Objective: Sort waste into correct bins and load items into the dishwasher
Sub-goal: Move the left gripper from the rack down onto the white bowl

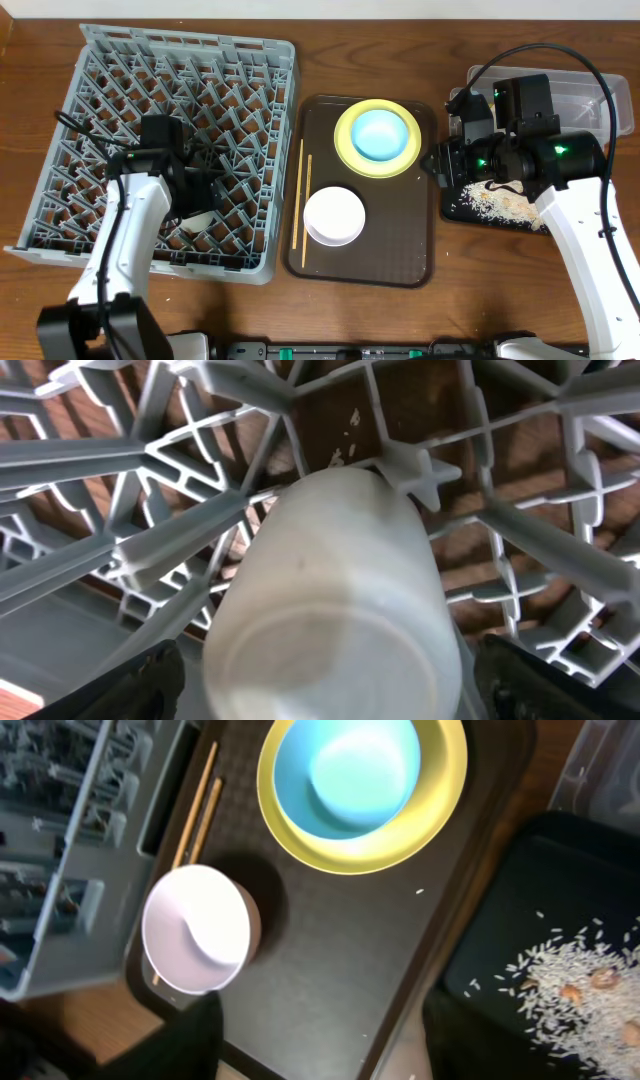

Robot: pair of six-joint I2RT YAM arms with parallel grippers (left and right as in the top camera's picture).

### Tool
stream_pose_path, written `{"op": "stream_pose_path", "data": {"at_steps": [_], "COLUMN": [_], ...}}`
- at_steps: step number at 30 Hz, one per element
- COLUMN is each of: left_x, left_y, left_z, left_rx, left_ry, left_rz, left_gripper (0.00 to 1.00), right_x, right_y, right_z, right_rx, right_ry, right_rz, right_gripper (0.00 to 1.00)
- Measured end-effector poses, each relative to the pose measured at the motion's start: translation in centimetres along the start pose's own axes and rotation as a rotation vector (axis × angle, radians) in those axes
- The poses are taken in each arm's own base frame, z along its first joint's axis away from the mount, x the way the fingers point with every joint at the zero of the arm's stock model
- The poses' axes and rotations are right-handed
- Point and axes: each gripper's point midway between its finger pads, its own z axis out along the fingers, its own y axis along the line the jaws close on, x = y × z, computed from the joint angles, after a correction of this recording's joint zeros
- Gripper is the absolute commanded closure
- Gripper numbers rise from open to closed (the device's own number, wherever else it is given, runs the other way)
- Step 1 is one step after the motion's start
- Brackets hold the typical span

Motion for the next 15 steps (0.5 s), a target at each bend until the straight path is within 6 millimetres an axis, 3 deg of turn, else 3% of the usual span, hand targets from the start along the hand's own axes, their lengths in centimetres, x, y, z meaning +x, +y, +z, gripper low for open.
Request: {"op": "stream_pose_path", "data": {"at_steps": [4,9,13,15], "left_x": [-0.3,-1.2,-0.6,0.2], "left_y": [-0.1,-2.4,-5.8,-8.0], "left_z": [-2.1,-6.9,-10.2,-11.0], "left_rx": [0.032,0.209,0.338,0.384], "left_ry": [-0.064,-0.218,-0.304,-0.313], "left_rz": [-0.008,-0.001,0.096,0.166], "left_gripper": [0.04,0.04,0.04,0.03], "right_x": [0.1,0.3,1.1,1.6], "right_y": [0.0,-0.5,-3.4,-5.2], "right_z": [0.0,-0.1,-0.4,-0.9], "right_rx": [0.001,0.023,0.173,0.269], "right_ry": [0.004,0.013,0.034,0.044], "right_rz": [-0.002,0.01,0.094,0.153], "right_gripper": [0.27,0.32,0.27,0.18]}}
